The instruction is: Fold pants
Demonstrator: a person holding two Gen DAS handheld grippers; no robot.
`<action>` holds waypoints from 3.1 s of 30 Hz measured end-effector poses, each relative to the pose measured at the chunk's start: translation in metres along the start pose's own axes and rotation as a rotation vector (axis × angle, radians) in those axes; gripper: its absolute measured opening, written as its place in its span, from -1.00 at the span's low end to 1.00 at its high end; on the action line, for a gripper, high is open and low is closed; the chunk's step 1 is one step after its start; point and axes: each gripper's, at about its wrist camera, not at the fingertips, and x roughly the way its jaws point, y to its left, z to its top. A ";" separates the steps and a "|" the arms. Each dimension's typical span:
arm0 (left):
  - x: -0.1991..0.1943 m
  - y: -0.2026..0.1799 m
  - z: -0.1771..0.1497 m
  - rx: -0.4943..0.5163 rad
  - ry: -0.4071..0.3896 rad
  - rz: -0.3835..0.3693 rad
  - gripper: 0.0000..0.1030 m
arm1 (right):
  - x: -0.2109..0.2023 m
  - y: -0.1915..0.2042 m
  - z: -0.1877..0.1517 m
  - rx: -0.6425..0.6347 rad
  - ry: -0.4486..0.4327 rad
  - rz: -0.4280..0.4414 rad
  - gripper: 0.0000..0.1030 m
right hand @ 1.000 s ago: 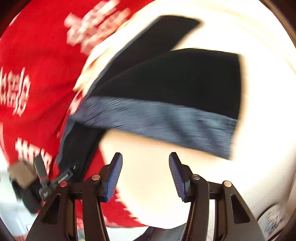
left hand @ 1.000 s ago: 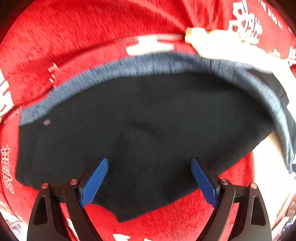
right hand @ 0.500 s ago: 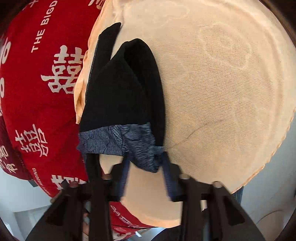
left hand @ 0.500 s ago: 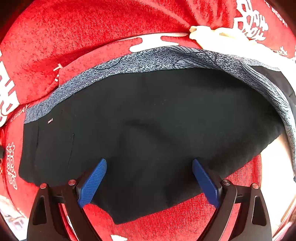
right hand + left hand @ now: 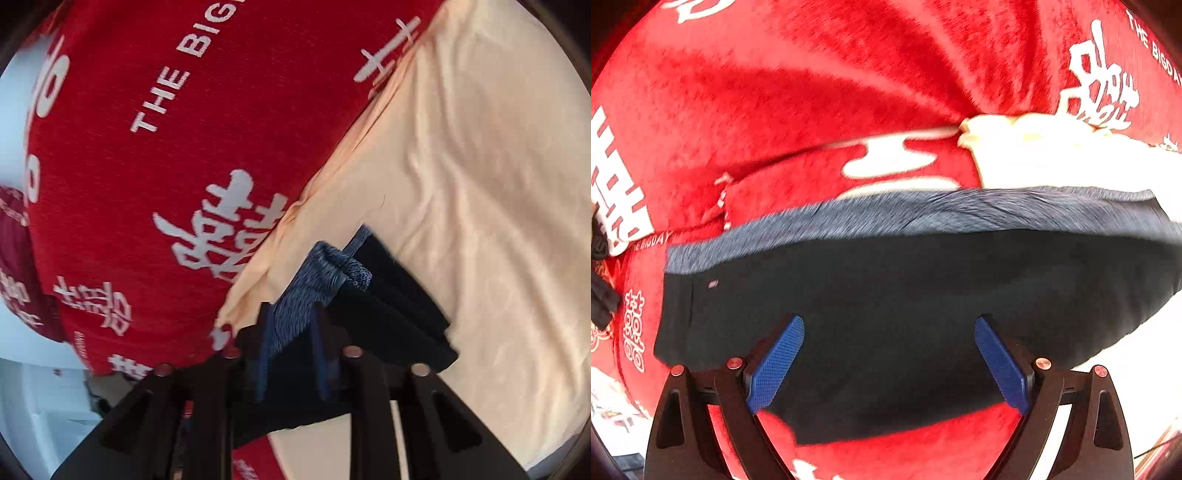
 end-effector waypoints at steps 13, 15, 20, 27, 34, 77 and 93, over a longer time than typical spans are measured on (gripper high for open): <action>0.041 -0.052 0.018 -0.011 0.070 -0.028 0.84 | 0.039 -0.101 -0.056 0.239 0.057 -0.075 -0.78; 0.045 -0.055 0.016 -0.010 0.090 -0.026 0.84 | 0.034 -0.088 -0.046 0.181 0.009 -0.030 -0.79; 0.040 -0.060 0.019 0.016 0.092 -0.009 0.84 | 0.026 -0.064 -0.041 0.048 0.061 -0.080 -0.13; 0.054 -0.063 0.026 -0.015 0.102 -0.015 0.84 | 0.050 -0.125 -0.054 0.306 0.004 0.123 0.10; 0.048 -0.067 0.020 -0.018 0.121 -0.051 0.84 | 0.029 -0.106 -0.047 0.194 0.005 0.109 -0.65; 0.037 0.177 -0.025 -0.135 0.032 0.160 1.00 | 0.202 0.103 -0.276 -0.124 0.546 0.235 -0.35; 0.103 0.290 -0.075 -0.219 0.002 0.054 1.00 | 0.284 0.124 -0.334 0.047 0.534 0.244 -0.72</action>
